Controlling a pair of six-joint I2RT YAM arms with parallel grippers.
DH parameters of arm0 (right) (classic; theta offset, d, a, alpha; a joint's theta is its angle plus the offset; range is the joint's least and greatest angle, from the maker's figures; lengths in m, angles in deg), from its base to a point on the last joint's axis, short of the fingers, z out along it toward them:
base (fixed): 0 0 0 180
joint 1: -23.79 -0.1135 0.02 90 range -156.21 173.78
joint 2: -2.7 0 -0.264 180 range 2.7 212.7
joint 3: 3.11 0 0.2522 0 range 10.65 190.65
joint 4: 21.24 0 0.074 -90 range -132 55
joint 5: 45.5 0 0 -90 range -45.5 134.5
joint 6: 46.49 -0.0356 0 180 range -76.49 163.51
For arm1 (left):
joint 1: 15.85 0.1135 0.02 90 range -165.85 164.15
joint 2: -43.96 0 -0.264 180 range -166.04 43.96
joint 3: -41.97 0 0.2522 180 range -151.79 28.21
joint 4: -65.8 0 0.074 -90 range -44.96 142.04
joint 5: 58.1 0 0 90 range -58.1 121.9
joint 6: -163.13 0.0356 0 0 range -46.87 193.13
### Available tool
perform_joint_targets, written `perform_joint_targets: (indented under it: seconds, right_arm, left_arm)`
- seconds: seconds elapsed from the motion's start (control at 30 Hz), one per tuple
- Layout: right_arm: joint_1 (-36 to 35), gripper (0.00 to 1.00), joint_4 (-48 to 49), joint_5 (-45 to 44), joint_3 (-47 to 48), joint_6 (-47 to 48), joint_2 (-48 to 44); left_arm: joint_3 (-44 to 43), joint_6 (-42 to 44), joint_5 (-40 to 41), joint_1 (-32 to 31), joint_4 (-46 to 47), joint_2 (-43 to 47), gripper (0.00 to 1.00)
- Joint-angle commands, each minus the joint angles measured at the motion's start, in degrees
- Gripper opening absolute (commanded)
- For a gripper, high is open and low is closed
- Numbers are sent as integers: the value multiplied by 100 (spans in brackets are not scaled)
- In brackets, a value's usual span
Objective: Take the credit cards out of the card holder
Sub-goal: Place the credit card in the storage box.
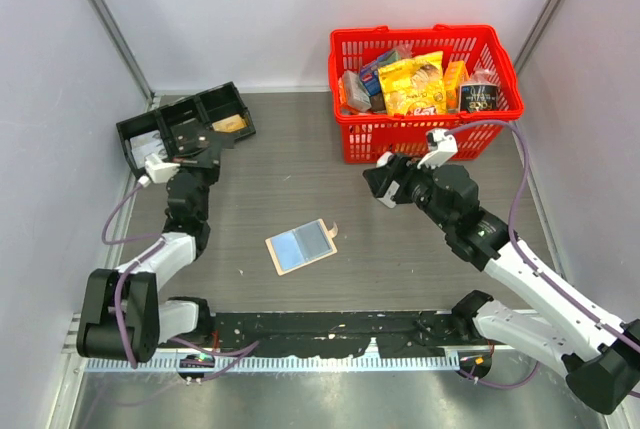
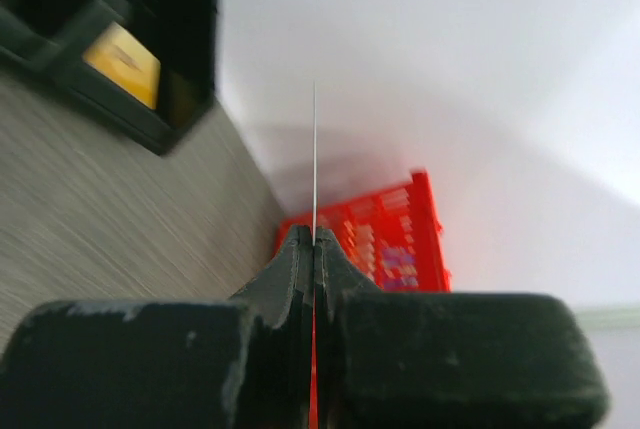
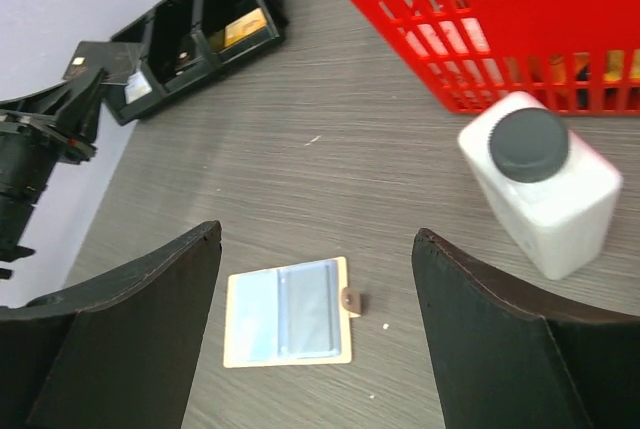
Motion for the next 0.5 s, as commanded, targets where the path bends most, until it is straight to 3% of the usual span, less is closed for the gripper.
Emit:
perform_joint_targets:
  seconds: [0.0,0.2,0.47]
  right_arm:
    - [13,81,-283,-481,3,391,-126]
    - [22,82,-310,-586,-156,645,-117]
    - [22,84,-327,-762,-288,1006,-188]
  left_arm:
    - [-162,-113,624,579,-352,-298,0]
    - [-750,-174,747,1185,-89,-1308,0]
    - [-2016,-402,1020,1485,-167,-2855,0]
